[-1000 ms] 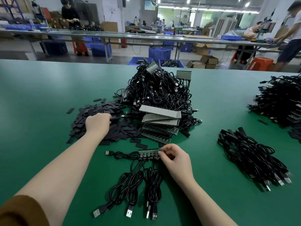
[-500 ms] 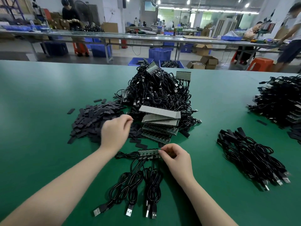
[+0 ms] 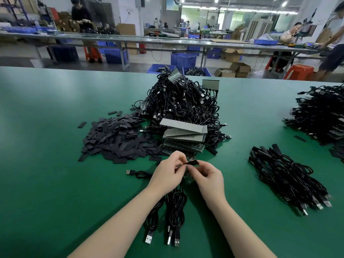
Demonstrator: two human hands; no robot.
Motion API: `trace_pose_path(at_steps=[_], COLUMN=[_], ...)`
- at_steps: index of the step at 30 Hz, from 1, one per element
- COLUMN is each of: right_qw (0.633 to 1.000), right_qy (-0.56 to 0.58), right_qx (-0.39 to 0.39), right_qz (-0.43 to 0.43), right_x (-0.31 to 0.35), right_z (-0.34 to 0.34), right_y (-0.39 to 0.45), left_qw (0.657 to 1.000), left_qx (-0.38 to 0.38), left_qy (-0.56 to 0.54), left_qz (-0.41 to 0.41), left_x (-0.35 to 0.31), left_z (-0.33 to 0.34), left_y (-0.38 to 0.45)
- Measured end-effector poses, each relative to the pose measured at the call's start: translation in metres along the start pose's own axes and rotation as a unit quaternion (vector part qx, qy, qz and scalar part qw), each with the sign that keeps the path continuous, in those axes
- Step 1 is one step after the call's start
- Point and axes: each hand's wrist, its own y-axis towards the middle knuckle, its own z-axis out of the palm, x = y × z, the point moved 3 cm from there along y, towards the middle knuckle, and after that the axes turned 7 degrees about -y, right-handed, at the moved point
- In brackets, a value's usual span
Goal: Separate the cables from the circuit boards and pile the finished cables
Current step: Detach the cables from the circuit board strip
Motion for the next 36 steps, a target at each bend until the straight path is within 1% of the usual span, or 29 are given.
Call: trace_pose_path(at_steps=[3,8,12,15,19,21,24,29,36], right_qw=[1.0,0.997,0.995,0.994,0.995,0.996,0.997,0.998,0.998], right_qy=[0.02,0.039,0.049,0.064,0.065,0.063,0.057,0.049,0.06], right_qx=[-0.006,-0.062,-0.085,-0.092,-0.08,-0.07,-0.059,-0.04,0.015], right_qz=[-0.006,0.001,0.01,0.009,0.0,-0.001,-0.002,-0.004,0.003], right_x=[0.0,-0.0045,-0.0066,-0.0067,-0.0051,-0.005,-0.005,-0.0076,-0.0064], right_z=[-0.001,-0.0064,-0.0075,-0.0076,-0.0066,-0.0065,-0.0061,-0.0042,-0.0041], right_y=[-0.0013,-0.0001,0.0011,0.0014,0.0002,0.0,-0.0002,0.0004,0.0072], left_qw=[1.0,0.999,0.998,0.999,0.998,0.997,0.996,0.999,0.998], left_qx=[0.008,0.038,0.054,0.023,-0.042,-0.058,-0.051,-0.022,-0.036], left_qy=[-0.019,-0.026,-0.012,0.025,0.042,0.05,0.069,0.037,0.052], left_qz=[-0.015,-0.028,-0.035,-0.011,0.0,0.003,0.019,0.016,0.011], left_x=[-0.0025,-0.0035,-0.0008,-0.001,-0.0025,-0.0034,-0.0058,-0.0059,-0.0045], left_z=[0.0011,0.004,0.0029,0.002,-0.0029,-0.0042,-0.0036,-0.0016,-0.0023], left_y=[-0.0028,-0.0051,-0.0049,-0.0043,-0.0061,-0.0065,-0.0058,-0.0066,-0.0072])
